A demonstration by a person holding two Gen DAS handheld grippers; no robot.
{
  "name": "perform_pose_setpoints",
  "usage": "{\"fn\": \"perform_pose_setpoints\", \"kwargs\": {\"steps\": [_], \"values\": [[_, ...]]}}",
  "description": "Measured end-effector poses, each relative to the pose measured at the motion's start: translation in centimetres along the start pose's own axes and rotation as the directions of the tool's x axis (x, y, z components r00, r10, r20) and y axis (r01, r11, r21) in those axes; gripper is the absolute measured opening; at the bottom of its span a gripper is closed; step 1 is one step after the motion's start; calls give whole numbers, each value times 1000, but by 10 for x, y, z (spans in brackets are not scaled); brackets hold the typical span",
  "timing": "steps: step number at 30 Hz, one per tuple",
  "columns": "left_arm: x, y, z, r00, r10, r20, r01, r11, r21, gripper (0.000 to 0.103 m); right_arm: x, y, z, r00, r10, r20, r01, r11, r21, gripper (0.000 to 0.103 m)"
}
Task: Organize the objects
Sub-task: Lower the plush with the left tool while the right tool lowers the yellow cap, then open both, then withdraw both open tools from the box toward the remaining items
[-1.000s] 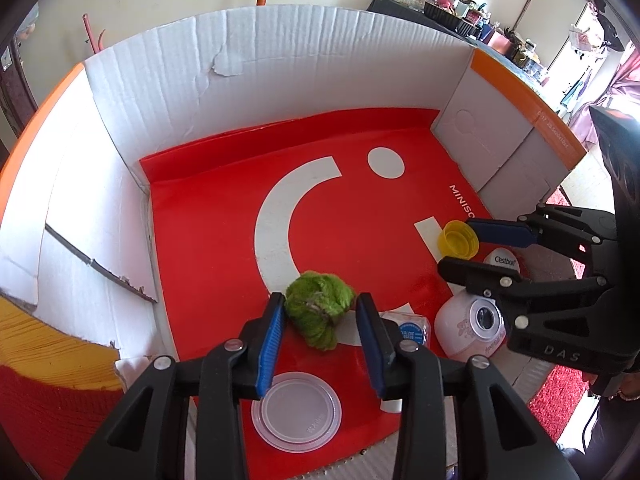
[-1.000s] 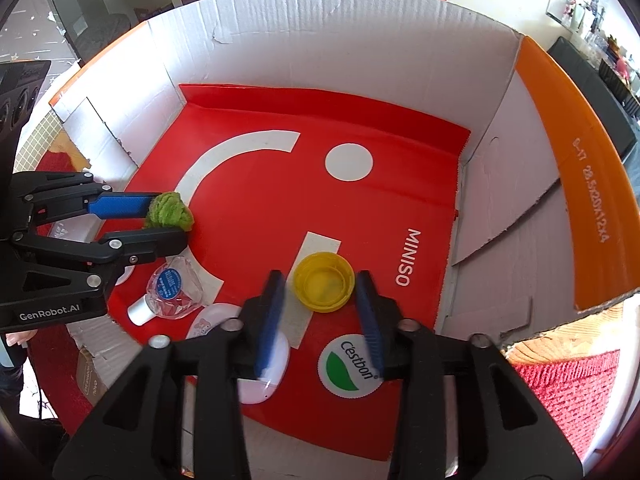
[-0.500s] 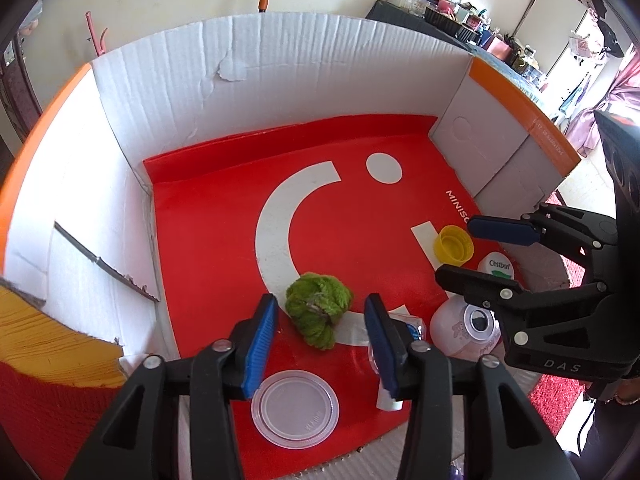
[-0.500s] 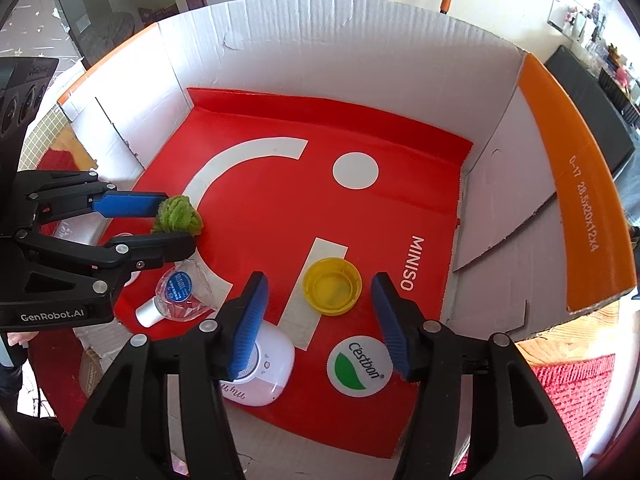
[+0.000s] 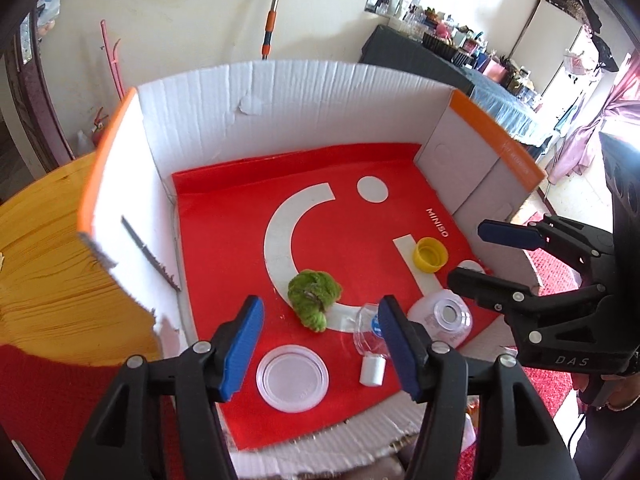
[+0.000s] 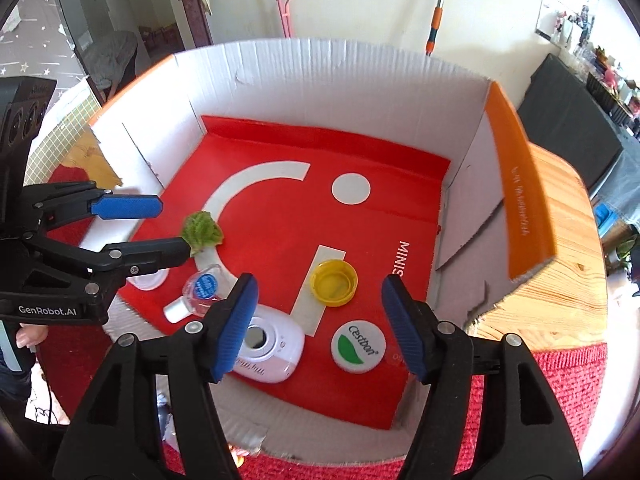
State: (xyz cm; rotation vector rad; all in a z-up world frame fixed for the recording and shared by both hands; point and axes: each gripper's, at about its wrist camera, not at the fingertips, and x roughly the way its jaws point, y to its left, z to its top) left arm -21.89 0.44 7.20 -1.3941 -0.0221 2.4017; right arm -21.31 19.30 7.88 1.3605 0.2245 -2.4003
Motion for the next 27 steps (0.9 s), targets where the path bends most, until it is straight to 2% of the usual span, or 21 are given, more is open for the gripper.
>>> {"fn": "perform_pose_setpoints", "kwargs": {"steps": [4, 6, 10, 13, 19, 24, 27], "values": [[-15, -3, -5, 999, 9, 45, -8, 1000, -7, 72, -15, 6, -2, 999, -22, 35, 22, 1000, -4, 66], [-23, -4, -8, 997, 19, 70, -18, 1000, -17, 73, -24, 7, -4, 998, -36, 61, 37, 999, -3, 70], [-40, -10, -16, 991, 42, 125, -39, 999, -25, 74, -40, 11, -10, 993, -51, 107, 51, 999, 2, 71], [-54, -15, -26, 984, 45, 172, -41, 999, -27, 82, -49, 16, -15, 987, -66, 147, 66, 998, 7, 75], [-83, -23, -48, 967, 71, 244, -62, 997, -43, 90, -80, 23, -37, 967, -58, 247, 47, 998, 50, 84], [-98, -35, -70, 944, 118, 307, -111, 993, -42, 94, -102, 26, -60, 949, -59, 309, 34, 996, 86, 87], [-106, -39, -83, 933, 121, 340, -110, 993, -51, 95, -111, 27, -76, 938, -67, 341, 31, 994, 109, 91]]}}
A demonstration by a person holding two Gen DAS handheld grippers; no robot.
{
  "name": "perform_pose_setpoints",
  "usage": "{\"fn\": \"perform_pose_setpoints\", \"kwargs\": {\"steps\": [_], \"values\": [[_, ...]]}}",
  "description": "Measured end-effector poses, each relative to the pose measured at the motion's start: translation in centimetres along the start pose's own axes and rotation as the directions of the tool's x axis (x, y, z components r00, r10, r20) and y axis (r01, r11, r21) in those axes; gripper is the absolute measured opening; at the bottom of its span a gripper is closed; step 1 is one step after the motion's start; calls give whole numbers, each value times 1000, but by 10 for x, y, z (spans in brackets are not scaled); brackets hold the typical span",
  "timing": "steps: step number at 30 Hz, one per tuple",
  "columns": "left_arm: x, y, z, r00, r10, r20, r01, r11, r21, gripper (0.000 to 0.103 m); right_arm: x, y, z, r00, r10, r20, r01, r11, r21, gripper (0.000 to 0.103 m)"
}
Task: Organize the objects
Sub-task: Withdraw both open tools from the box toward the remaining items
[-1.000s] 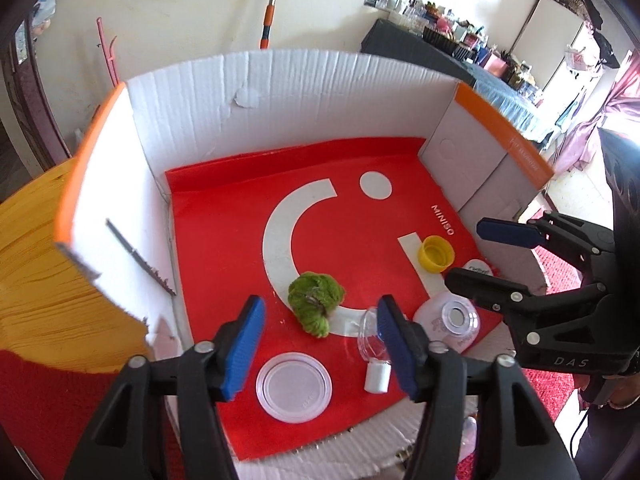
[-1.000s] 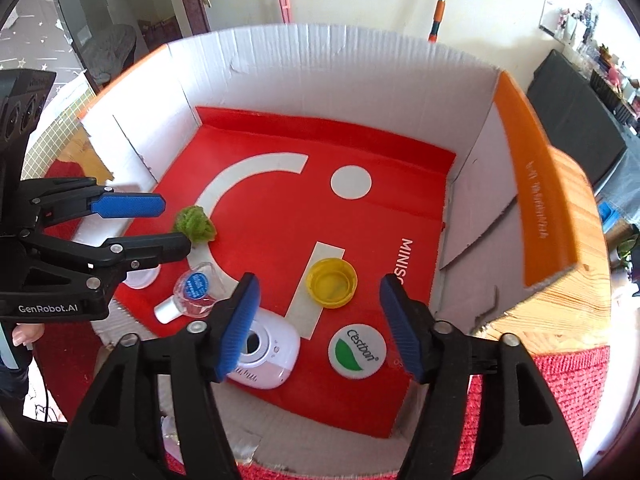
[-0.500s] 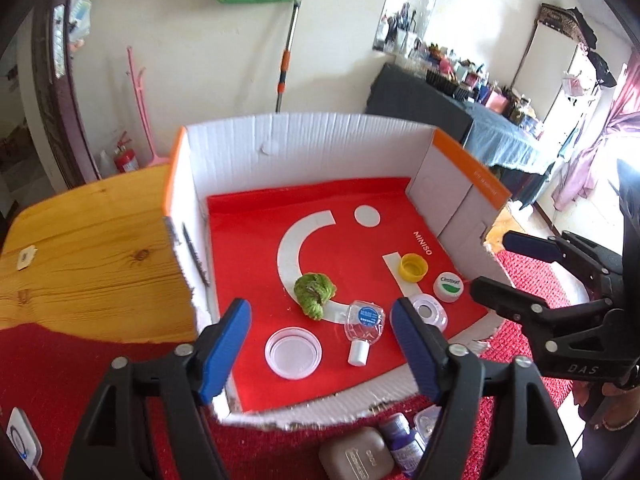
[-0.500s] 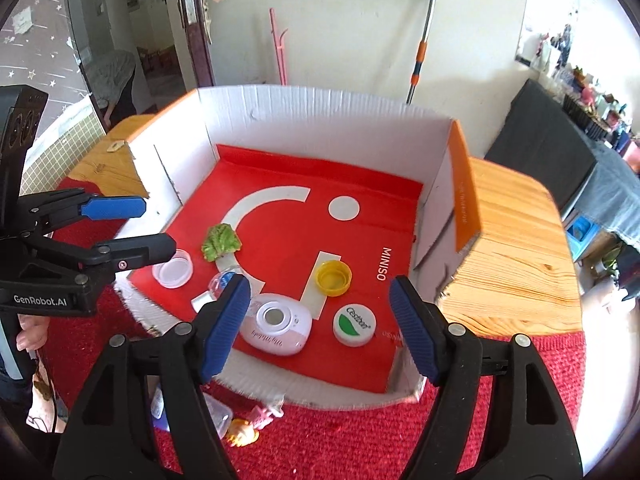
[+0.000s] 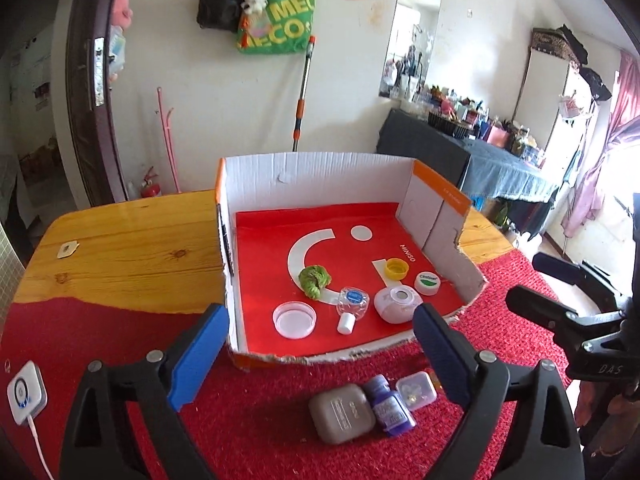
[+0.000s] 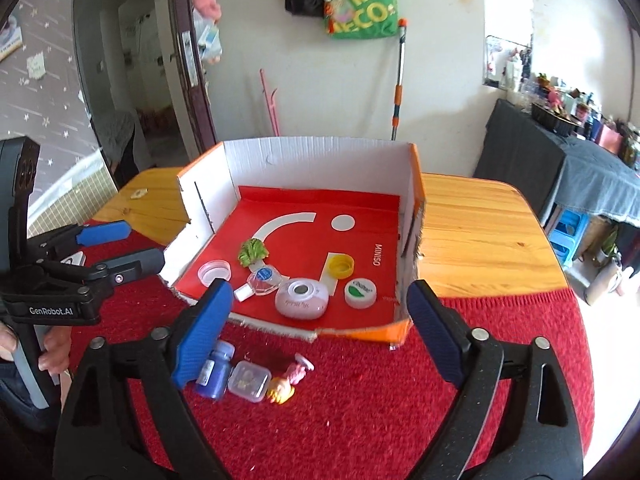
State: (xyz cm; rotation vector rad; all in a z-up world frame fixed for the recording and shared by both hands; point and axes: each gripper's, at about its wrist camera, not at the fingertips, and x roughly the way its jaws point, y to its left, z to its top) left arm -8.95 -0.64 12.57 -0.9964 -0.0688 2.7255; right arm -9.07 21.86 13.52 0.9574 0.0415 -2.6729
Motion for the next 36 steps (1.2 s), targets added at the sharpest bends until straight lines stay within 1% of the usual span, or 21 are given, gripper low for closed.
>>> {"fn": "perform_pose_setpoints", "kwargs": {"steps": [3, 7, 8, 12, 16, 23, 27, 30, 36], "values": [[-10, -3, -9, 999, 14, 33, -14, 1000, -4, 99, -13, 3, -11, 999, -24, 26, 24, 1000, 0, 92], [-22, -9, -24, 995, 62, 83, -63, 998, 1, 101, -26, 6, -26, 997, -43, 64, 43, 999, 3, 93], [-24, -10, -28, 993, 71, 90, -71, 997, 3, 103, -28, 7, -30, 997, -44, 70, 44, 999, 7, 94], [-24, -12, -45, 993, 77, 90, -77, 997, -7, 103, -31, 11, -46, 995, -55, 82, 54, 998, 13, 97], [-17, -9, -62, 995, 79, 57, -78, 996, -31, 103, -26, 13, -63, 995, -58, 76, 56, 998, 22, 97], [12, -3, -92, 996, 70, -55, -74, 995, -66, 103, -4, 15, -92, 998, -50, 30, 49, 998, 42, 97], [20, -4, -97, 994, 72, -83, -77, 995, -59, 103, 8, 13, -100, 999, -40, -10, 40, 998, 55, 97], [24, -5, -96, 993, 69, -99, -74, 996, -51, 103, 13, 14, -102, 999, -42, -24, 43, 998, 51, 97], [37, -6, -92, 987, 52, -153, -58, 998, -33, 103, 29, 10, -97, 996, -46, -73, 50, 998, 46, 97]]}}
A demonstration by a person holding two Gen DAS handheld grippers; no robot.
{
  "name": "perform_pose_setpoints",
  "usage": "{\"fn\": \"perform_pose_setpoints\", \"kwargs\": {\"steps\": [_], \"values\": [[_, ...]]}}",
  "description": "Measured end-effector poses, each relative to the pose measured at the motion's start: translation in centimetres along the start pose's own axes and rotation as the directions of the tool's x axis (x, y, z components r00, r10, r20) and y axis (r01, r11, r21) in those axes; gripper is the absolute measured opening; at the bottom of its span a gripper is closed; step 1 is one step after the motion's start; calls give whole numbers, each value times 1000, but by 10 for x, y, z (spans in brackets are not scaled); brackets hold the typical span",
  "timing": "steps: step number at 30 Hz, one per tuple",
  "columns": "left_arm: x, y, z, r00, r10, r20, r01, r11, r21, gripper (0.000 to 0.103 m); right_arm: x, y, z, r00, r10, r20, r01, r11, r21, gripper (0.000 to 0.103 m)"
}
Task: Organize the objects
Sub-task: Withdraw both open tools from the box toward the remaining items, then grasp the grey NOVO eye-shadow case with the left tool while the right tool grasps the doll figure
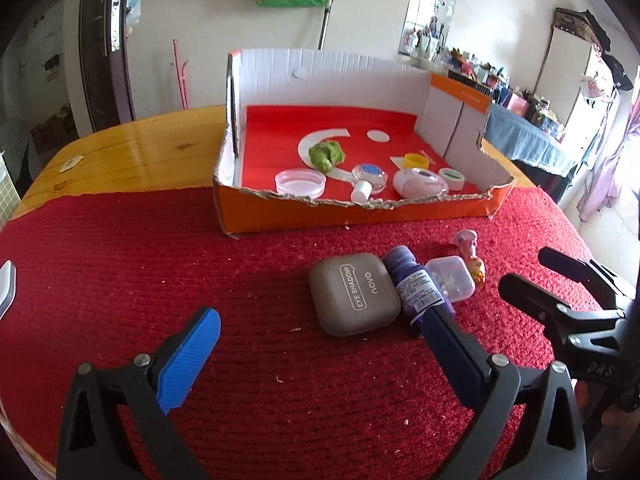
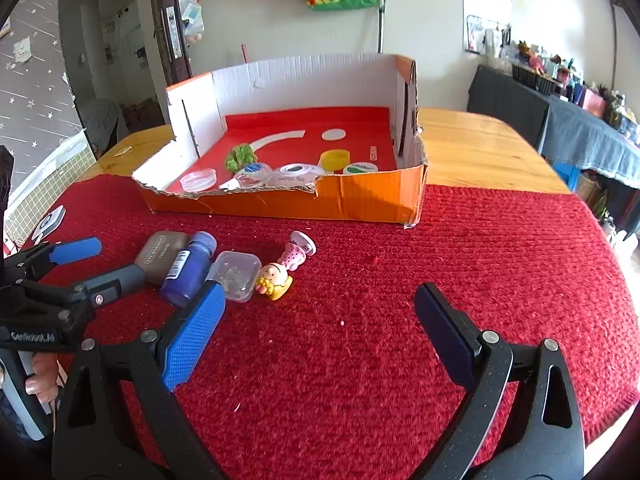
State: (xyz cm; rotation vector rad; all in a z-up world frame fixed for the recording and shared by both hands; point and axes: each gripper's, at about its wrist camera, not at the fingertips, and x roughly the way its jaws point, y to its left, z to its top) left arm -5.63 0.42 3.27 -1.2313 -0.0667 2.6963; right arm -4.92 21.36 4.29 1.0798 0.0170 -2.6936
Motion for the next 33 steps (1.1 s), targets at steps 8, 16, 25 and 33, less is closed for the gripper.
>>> {"fn": "perform_pose_setpoints", "kwargs": {"steps": [8, 16, 25, 33], "values": [[19, 1, 6, 997, 2, -77, 1, 999, 44, 103, 23, -7, 10, 996, 7, -90, -6, 1000, 9, 97], [29, 1, 9, 994, 2, -108, 4, 998, 55, 103, 38, -13, 16, 991, 11, -136, -8, 1000, 28, 97], [23, 16, 10, 995, 38, -95, -32, 997, 65, 103, 33, -22, 14, 989, -32, -144, 33, 999, 2, 97], [18, 14, 16, 997, 6, -72, -1, 997, 74, 103, 29, -18, 17, 991, -9, -133, 4, 999, -40, 97]]}}
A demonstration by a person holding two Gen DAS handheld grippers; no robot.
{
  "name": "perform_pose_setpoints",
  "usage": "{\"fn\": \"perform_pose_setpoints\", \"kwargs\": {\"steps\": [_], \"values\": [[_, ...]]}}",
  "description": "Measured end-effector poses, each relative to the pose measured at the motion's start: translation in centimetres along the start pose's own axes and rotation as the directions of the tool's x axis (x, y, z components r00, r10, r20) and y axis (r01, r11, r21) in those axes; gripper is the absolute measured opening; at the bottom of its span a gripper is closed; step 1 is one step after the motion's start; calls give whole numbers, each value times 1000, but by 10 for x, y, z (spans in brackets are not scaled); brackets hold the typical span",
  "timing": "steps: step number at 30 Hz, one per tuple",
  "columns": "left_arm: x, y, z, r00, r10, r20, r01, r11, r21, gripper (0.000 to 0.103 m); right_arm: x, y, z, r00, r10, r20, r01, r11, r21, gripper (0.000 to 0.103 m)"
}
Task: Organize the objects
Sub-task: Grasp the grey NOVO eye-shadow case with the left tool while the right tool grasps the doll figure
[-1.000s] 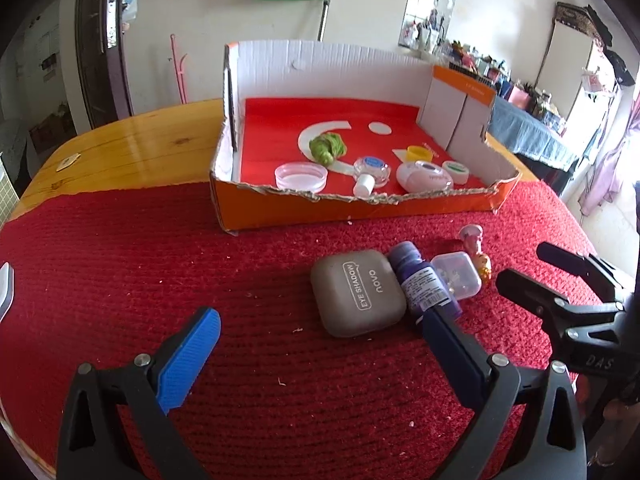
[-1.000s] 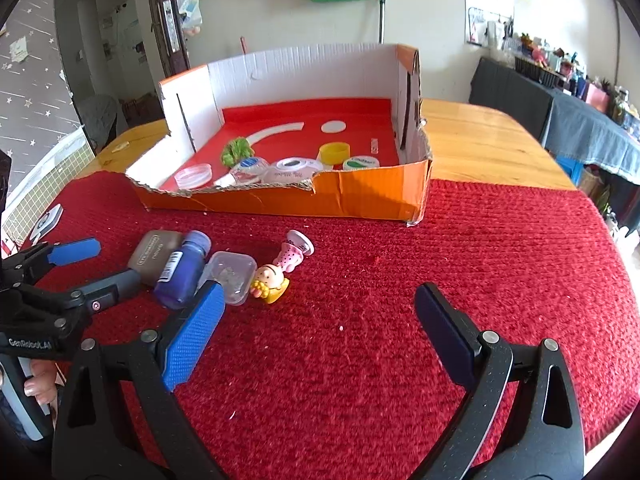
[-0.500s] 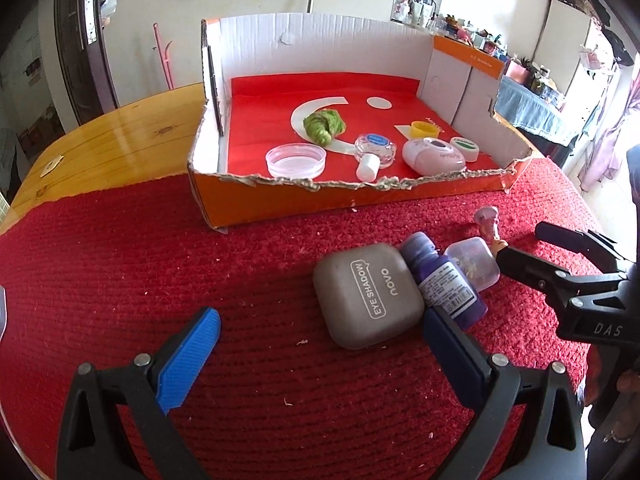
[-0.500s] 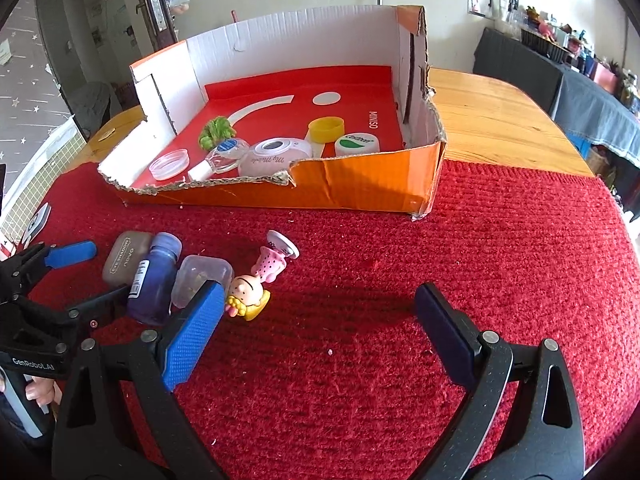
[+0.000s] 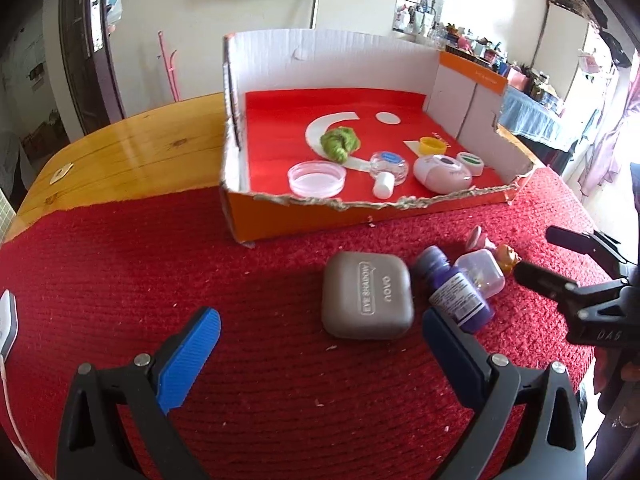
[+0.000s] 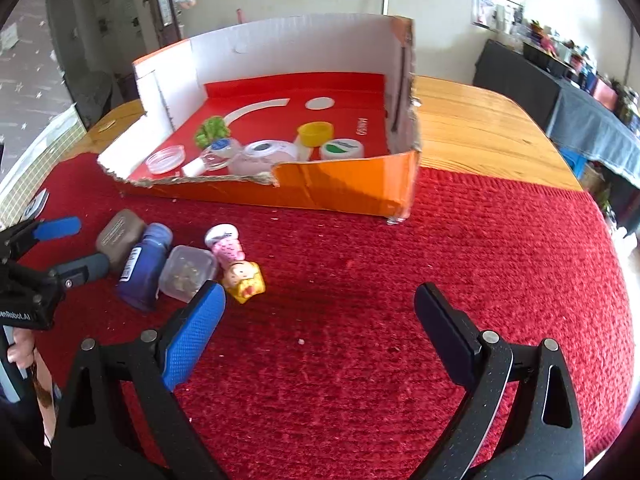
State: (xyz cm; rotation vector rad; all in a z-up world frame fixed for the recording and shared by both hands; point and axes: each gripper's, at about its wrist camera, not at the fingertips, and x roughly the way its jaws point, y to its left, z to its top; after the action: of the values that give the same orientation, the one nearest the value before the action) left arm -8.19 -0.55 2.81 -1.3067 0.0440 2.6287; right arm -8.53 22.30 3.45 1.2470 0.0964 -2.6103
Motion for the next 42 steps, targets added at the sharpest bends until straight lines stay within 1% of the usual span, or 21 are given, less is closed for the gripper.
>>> {"fn": "perform_pose_setpoints", "kwargs": {"steps": [3, 7, 9, 12, 13, 14, 16, 18, 20, 21, 23, 25, 28, 30, 31, 33, 34, 36, 40, 42], "values": [[3, -6, 1, 1000, 7, -2, -7, 999, 31, 102, 4, 9, 1, 1000, 7, -5, -7, 999, -44, 97], [7, -9, 3, 1000, 6, -11, -5, 999, 54, 96, 10, 16, 2, 1000, -27, -12, 26, 995, -100, 97], [9, -9, 4, 1000, 2, -11, -1, 998, 58, 95, 11, 17, 3, 1000, -26, -17, 24, 993, -114, 97], [12, -10, 7, 1000, -10, -13, 10, 998, 61, 89, 13, 19, 5, 1000, -16, -19, 14, 991, -135, 96], [13, -10, 7, 1000, -14, -15, 15, 998, 62, 86, 14, 20, 6, 1000, -17, -18, 14, 989, -146, 94], [14, -10, 8, 1000, -20, -20, 21, 998, 62, 83, 15, 21, 6, 1000, -15, -20, 12, 988, -156, 89], [17, -10, 9, 999, -29, -28, 31, 998, 63, 78, 18, 23, 8, 1000, -1, -31, -4, 986, -166, 85], [18, -12, 9, 999, -34, -28, 36, 997, 68, 77, 21, 25, 9, 999, 9, -36, -15, 985, -173, 81], [19, -13, 9, 999, -35, -25, 37, 996, 77, 73, 22, 26, 11, 999, 32, -37, -37, 985, -171, 71], [19, -15, 9, 999, -38, -25, 40, 996, 82, 72, 22, 26, 11, 999, 38, -36, -44, 985, -169, 69], [20, -18, 9, 999, -46, -23, 48, 995, 92, 65, 22, 29, 13, 998, 48, -35, -53, 983, -174, 60], [20, -20, 9, 999, -44, -20, 45, 994, 103, 62, 23, 31, 15, 998, 56, -34, -61, 982, -178, 55], [19, -22, 8, 998, -62, -14, 63, 992, 112, 54, 24, 34, 15, 997, 65, -38, -71, 979, -189, 48], [19, -23, 8, 998, -57, -8, 58, 992, 115, 54, 24, 34, 16, 996, 81, -41, -87, 978, -190, 40], [19, -23, 7, 998, -57, -5, 57, 992, 115, 54, 23, 36, 15, 995, 88, -39, -94, 976, -195, 30], [18, -22, 7, 998, -62, -2, 62, 992, 109, 53, 23, 40, 14, 995, 93, -38, -99, 972, -214, 23], [17, -21, 7, 998, -66, -2, 66, 992, 104, 53, 22, 41, 14, 994, 102, -38, -108, 969, -221, 21], [14, -20, 6, 997, -72, 1, 71, 993, 97, 53, 20, 42, 13, 992, 119, -39, -124, 968, -217, 21], [2, -18, 7, 996, -82, 25, 79, 993, 91, 53, 11, 38, 13, 986, 163, -30, -166, 969, -183, 21], [-4, -17, 8, 996, -82, 41, 78, 993, 92, 53, 4, 39, 13, 987, 158, -12, -158, 969, -189, 21]]}}
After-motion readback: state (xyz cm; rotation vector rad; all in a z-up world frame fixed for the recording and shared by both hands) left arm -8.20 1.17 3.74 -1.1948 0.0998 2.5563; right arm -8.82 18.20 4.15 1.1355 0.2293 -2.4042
